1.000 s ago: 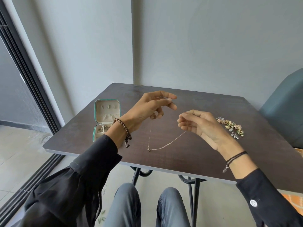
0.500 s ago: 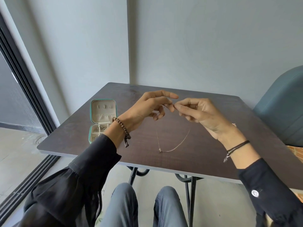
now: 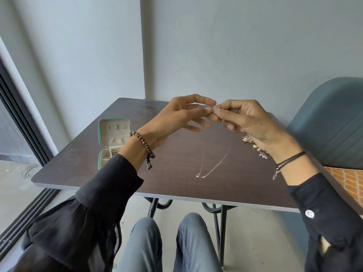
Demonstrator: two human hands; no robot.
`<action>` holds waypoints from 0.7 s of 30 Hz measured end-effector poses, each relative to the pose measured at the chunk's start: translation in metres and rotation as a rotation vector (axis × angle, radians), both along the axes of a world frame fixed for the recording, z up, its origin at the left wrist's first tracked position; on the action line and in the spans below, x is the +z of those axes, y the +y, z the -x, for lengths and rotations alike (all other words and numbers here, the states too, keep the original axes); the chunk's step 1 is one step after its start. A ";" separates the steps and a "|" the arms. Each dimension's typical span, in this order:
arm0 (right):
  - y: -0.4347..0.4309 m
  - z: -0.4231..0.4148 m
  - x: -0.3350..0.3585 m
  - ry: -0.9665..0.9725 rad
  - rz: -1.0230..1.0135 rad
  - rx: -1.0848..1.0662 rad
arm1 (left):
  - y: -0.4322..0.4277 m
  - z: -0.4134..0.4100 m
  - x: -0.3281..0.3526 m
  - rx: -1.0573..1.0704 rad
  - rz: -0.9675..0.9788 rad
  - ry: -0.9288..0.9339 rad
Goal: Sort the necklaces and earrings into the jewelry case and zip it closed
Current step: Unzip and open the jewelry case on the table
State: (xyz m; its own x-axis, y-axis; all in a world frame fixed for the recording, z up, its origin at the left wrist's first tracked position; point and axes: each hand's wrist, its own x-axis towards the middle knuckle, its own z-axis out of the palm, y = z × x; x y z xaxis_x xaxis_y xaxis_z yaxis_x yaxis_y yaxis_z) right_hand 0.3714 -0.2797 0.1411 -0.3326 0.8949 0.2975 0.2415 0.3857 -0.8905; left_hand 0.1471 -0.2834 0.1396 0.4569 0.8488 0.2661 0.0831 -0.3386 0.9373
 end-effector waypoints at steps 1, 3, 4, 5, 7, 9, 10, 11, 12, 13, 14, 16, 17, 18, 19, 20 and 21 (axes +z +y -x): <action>0.002 -0.001 0.000 -0.015 -0.002 -0.006 | 0.002 -0.001 -0.001 0.004 -0.003 0.013; 0.010 -0.004 -0.004 -0.046 0.009 -0.019 | 0.010 -0.002 -0.004 0.008 -0.009 0.059; 0.015 -0.006 -0.007 -0.062 0.021 -0.025 | 0.015 -0.003 -0.007 0.013 -0.006 0.080; 0.020 -0.008 -0.011 -0.079 0.033 -0.030 | 0.020 -0.005 -0.011 0.025 0.001 0.095; 0.034 -0.012 -0.021 -0.113 0.051 -0.042 | 0.033 -0.009 -0.021 0.059 0.016 0.116; 0.048 -0.014 -0.032 -0.149 0.063 -0.048 | 0.048 -0.014 -0.033 0.086 0.018 0.155; 0.055 -0.015 -0.037 -0.170 0.069 -0.047 | 0.056 -0.016 -0.038 0.099 0.019 0.177; 0.062 -0.016 -0.042 -0.191 0.075 -0.046 | 0.064 -0.018 -0.044 0.116 0.024 0.196; 0.070 -0.017 -0.046 -0.209 0.079 -0.045 | 0.072 -0.020 -0.050 0.136 0.029 0.212; 0.078 -0.018 -0.051 -0.224 0.079 -0.042 | 0.080 -0.022 -0.055 0.159 0.029 0.227; 0.087 -0.019 -0.056 -0.239 0.080 -0.040 | 0.088 -0.024 -0.060 0.181 0.028 0.242; 0.103 -0.019 -0.065 -0.280 0.087 -0.040 | 0.102 -0.027 -0.069 0.221 0.026 0.260; 0.112 -0.020 -0.069 -0.300 0.092 -0.037 | 0.110 -0.029 -0.074 0.237 0.026 0.269; 0.121 -0.020 -0.073 -0.319 0.096 -0.031 | 0.118 -0.031 -0.078 0.252 0.022 0.284; 0.130 -0.020 -0.077 -0.336 0.099 -0.026 | 0.126 -0.034 -0.083 0.266 0.015 0.306; 0.137 -0.020 -0.081 -0.351 0.099 -0.022 | 0.133 -0.036 -0.087 0.280 0.005 0.333; 0.146 -0.021 -0.085 -0.364 0.101 -0.022 | 0.141 -0.038 -0.093 0.295 -0.006 0.359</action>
